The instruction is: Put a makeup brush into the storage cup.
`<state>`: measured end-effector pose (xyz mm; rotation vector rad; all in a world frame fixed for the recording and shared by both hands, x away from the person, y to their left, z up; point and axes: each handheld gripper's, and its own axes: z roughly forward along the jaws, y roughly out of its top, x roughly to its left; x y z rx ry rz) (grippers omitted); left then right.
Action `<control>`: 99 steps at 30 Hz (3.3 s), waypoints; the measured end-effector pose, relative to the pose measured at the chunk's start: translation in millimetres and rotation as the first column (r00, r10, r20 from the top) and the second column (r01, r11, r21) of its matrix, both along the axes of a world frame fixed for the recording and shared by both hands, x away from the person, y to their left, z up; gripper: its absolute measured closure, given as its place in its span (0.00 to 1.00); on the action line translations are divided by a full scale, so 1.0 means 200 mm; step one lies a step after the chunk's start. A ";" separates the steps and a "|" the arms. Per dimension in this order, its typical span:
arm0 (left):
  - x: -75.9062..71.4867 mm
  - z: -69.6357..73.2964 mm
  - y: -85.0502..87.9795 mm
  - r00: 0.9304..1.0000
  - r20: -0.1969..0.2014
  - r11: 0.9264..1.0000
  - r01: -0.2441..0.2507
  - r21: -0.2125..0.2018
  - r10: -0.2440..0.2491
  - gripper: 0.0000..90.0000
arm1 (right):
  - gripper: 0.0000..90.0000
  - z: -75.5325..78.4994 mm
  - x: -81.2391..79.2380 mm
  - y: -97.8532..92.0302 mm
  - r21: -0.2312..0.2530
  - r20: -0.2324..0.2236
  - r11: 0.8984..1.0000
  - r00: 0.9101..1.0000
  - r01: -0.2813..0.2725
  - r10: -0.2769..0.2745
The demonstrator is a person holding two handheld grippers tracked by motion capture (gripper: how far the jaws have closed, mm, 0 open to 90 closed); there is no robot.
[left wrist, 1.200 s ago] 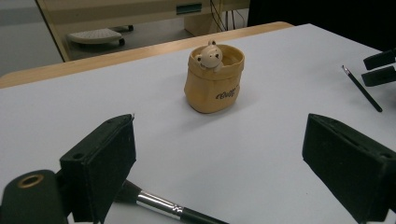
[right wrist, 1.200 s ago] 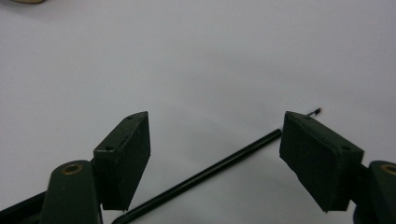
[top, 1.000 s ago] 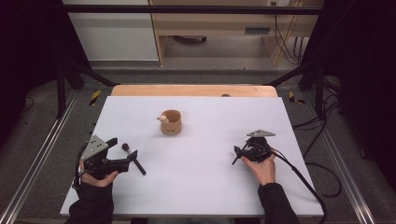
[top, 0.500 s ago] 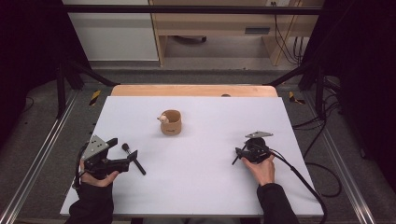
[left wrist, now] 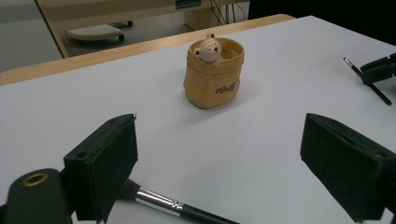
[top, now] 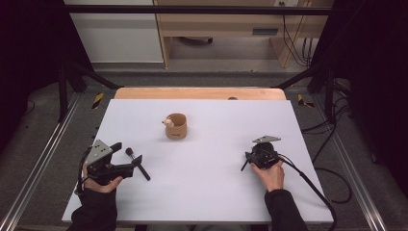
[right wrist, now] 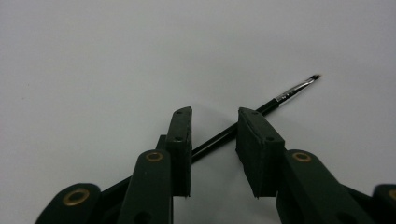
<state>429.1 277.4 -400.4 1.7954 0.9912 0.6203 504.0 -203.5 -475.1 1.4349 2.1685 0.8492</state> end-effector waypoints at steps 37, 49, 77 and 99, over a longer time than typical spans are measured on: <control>0.00 0.00 -0.01 1.000 -0.001 1.000 0.006 0.006 -0.006 0.12 | 0.93 0.02 -0.01 -0.01 -0.034 -0.022 0.999 1.000 -0.015 0.015; 0.00 0.00 -0.01 1.000 0.000 1.000 0.007 0.009 -0.007 0.12 | 0.93 0.02 -0.01 -0.01 -0.033 -0.030 0.999 1.000 -0.007 0.006; 0.01 -0.01 -0.01 1.000 -0.016 1.000 0.018 0.007 -0.018 0.11 | 0.63 0.17 0.05 -0.02 -0.063 -0.101 0.994 0.992 -0.086 0.079; 0.01 -0.01 -0.02 0.999 -0.025 0.999 0.028 0.018 -0.028 0.11 | 0.83 0.14 0.17 0.04 -0.200 -0.331 0.962 0.936 -0.188 0.115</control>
